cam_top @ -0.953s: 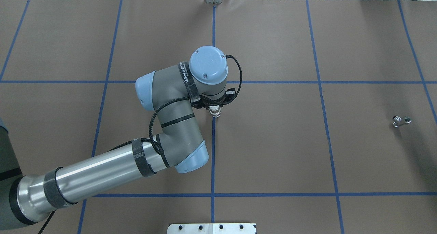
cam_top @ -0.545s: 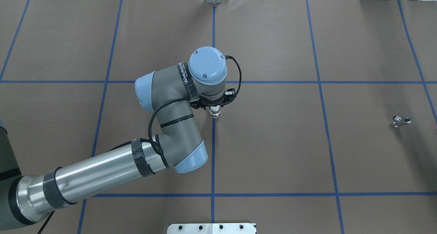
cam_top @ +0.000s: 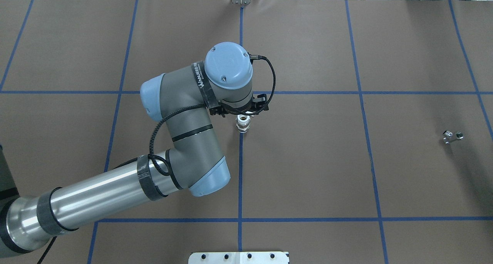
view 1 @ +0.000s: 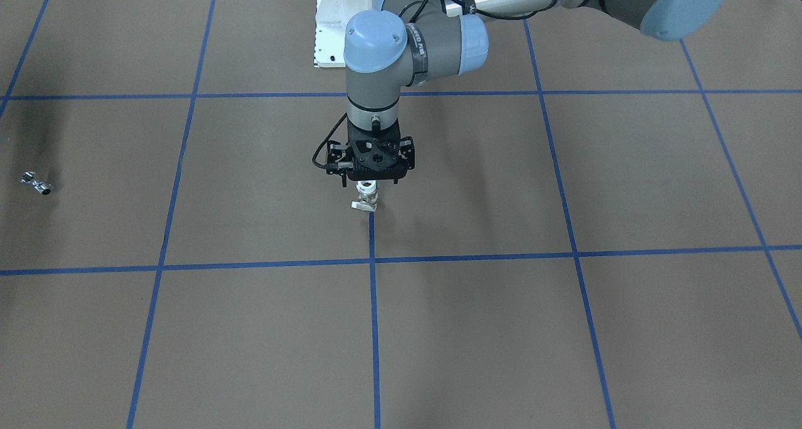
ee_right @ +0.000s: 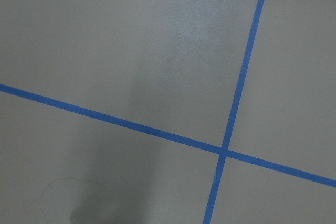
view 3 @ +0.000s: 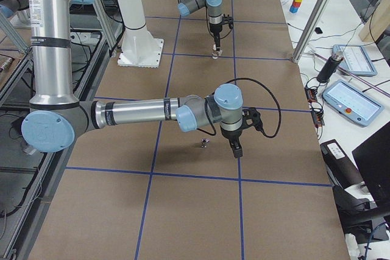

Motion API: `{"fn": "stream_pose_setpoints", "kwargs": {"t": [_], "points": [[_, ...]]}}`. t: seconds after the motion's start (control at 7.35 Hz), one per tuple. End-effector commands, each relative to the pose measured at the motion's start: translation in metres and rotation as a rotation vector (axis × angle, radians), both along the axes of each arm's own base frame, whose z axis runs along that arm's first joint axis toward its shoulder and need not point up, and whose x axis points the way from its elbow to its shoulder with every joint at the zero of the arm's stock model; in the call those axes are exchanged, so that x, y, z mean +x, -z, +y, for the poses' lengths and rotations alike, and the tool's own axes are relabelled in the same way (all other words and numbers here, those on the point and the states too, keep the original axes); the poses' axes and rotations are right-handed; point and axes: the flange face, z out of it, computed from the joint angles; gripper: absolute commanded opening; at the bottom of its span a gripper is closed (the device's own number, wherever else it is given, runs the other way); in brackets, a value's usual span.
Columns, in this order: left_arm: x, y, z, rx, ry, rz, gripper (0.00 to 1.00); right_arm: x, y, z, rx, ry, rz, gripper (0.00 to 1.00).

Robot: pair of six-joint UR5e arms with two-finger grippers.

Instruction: Assemble PPR valve and pipe with both arms

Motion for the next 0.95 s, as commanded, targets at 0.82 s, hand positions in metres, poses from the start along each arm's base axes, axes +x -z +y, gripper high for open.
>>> {"fn": "stream_pose_setpoints", "kwargs": {"t": [0.82], "points": [[-0.534, -0.242, -0.056, 0.398, -0.453, -0.194, 1.00, -0.040, 0.044, 0.046, -0.082, -0.069, -0.052, 1.00]]}}
